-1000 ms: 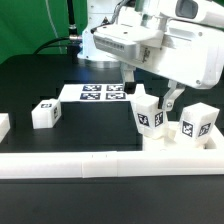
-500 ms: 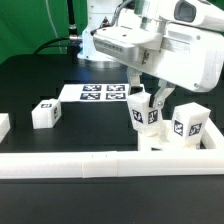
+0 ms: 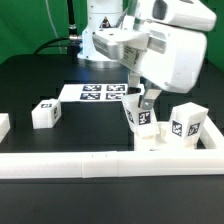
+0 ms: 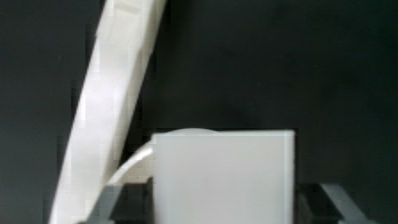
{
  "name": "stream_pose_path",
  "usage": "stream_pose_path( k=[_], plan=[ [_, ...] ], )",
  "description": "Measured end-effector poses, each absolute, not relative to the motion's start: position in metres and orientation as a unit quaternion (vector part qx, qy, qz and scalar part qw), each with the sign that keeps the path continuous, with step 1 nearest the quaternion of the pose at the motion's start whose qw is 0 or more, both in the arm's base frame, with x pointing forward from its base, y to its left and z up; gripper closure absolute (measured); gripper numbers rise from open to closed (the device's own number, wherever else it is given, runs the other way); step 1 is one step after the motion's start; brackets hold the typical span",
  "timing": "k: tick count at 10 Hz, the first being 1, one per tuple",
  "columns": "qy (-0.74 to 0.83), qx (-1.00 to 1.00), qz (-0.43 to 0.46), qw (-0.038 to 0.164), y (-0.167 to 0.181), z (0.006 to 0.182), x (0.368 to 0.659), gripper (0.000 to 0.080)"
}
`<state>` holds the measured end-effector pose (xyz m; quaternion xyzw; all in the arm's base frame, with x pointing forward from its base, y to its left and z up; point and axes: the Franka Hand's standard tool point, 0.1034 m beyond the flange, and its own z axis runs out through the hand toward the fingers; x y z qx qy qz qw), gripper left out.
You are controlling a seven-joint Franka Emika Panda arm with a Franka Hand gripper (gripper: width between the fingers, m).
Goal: Assemble stool
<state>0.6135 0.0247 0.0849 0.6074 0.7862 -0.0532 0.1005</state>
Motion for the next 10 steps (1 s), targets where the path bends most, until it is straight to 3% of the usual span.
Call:
stream_pose_path(
  k=[5, 10],
  plan=[
    [0.536, 0.836, -0.046, 0.105, 0.033, 0.085, 0.603, 0.0464],
    [0.419, 0.901, -0.026, 0.105, 0.036, 0.085, 0.605, 0.0464]
  ],
)
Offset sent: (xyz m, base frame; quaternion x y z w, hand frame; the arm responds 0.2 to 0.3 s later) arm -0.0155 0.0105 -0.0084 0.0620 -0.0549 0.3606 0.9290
